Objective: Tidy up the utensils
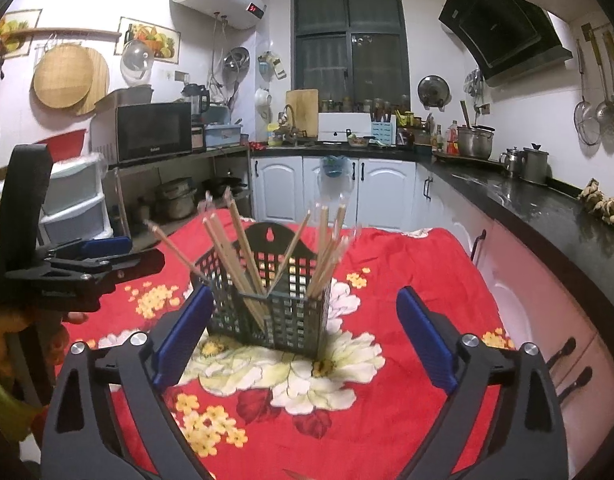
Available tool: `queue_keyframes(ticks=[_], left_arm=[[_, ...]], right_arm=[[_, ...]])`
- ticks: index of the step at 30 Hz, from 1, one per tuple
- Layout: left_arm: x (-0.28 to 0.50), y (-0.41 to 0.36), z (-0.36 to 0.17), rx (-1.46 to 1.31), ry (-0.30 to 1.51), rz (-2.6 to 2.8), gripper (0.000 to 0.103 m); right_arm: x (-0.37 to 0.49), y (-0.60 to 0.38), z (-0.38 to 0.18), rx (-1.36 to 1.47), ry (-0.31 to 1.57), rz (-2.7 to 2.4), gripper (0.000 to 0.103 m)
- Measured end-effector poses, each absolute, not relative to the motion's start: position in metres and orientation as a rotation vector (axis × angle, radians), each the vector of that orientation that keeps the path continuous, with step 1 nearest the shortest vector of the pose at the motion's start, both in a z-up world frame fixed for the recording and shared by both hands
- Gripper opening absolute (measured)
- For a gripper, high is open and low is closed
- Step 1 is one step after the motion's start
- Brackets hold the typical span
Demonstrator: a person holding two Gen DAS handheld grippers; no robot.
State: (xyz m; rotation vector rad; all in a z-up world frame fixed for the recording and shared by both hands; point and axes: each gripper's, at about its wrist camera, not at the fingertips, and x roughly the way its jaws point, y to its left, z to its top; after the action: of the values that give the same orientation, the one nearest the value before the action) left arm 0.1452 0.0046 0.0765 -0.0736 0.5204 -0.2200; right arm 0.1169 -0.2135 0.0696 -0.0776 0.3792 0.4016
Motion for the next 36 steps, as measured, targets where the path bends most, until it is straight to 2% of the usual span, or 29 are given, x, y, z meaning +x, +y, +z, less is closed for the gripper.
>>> queue_keyframes(ticks=[10, 19, 24, 36], left_arm=[[0.128, 0.012, 0.032, -0.084, 0.556, -0.151, 0.092], [0.113, 0.006, 0.011, -0.078, 0.548, -0.112, 0.092], [0.107, -0.002, 0.005, -0.087, 0.515, -0.112, 0.092], [0.088, -0.016, 0.006, -0.052, 0.362, -0.079, 0.092]], right_arm=[[0.107, -0.211, 0.029, -0.085, 0.439, 0.385, 0.096], [0.105, -0.217, 0.003, -0.054, 0.463, 0.353, 0.096], [0.099, -0.221, -0.003, -0.021, 0.419, 0.332, 0.096], [0.065, -0.217, 0.008, -0.027, 0.16, 0.307, 0.097]])
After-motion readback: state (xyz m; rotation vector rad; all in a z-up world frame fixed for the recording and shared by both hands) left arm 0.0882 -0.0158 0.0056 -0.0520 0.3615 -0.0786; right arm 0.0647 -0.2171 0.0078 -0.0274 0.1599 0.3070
